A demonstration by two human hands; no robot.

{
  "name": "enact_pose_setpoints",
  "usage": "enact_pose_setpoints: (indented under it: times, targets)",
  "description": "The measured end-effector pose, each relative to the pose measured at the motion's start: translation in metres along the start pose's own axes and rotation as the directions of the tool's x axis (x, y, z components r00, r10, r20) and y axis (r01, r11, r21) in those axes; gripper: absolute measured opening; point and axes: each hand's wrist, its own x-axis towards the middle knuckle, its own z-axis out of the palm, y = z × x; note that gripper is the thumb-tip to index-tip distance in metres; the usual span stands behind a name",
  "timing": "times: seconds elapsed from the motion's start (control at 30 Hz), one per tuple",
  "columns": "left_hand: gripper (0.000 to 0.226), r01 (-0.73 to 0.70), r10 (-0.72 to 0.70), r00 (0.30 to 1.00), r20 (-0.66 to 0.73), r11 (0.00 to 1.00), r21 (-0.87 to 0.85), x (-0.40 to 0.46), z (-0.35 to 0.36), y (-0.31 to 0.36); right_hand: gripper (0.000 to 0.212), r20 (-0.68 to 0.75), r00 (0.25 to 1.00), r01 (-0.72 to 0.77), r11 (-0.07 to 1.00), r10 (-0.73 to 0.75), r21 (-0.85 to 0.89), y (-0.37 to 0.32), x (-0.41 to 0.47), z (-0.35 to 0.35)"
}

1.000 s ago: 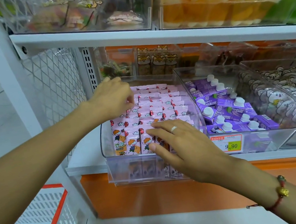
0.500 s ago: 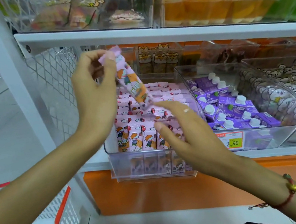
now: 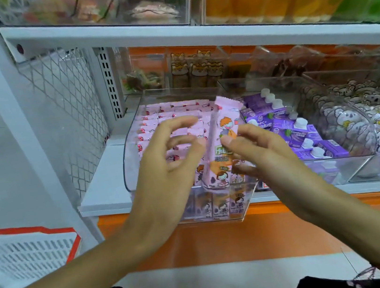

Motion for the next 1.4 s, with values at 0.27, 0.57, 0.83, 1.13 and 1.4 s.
enact_pose_setpoints:
  times: [0.27,0.57,0.83,1.13,1.4]
  targets:
    - [0.043,-0.060,0.035,0.993,0.109,0.970,0.235,-0.010,0.008,-0.010,0.014,-0.012,0.999,-0.043,0.995,0.044,0.087,0.005,0.006,-0.005]
    - [0.034,-0.065,0.056,0.997,0.047,0.973,0.220,0.003,0.002,-0.014,0.032,0.031,0.997,0.061,0.995,-0.064,0.078,0.003,0.007,-0.009]
    - [0.032,-0.185,0.147,0.979,0.144,0.932,0.312,0.002,0.000,-0.014,0.026,-0.019,0.988,0.156,0.984,-0.155,0.081,-0.001,0.003,-0.003]
    - [0.039,-0.105,0.091,0.994,0.067,0.960,0.260,0.007,-0.001,-0.011,0.027,-0.089,0.982,0.171,0.985,-0.167,0.035,-0.005,0.001,-0.001]
    - [0.040,0.482,-0.423,0.854,0.303,0.861,-0.159,0.011,-0.007,0.006,0.030,-0.126,0.985,0.113,0.993,-0.116,-0.034,-0.004,0.006,-0.009]
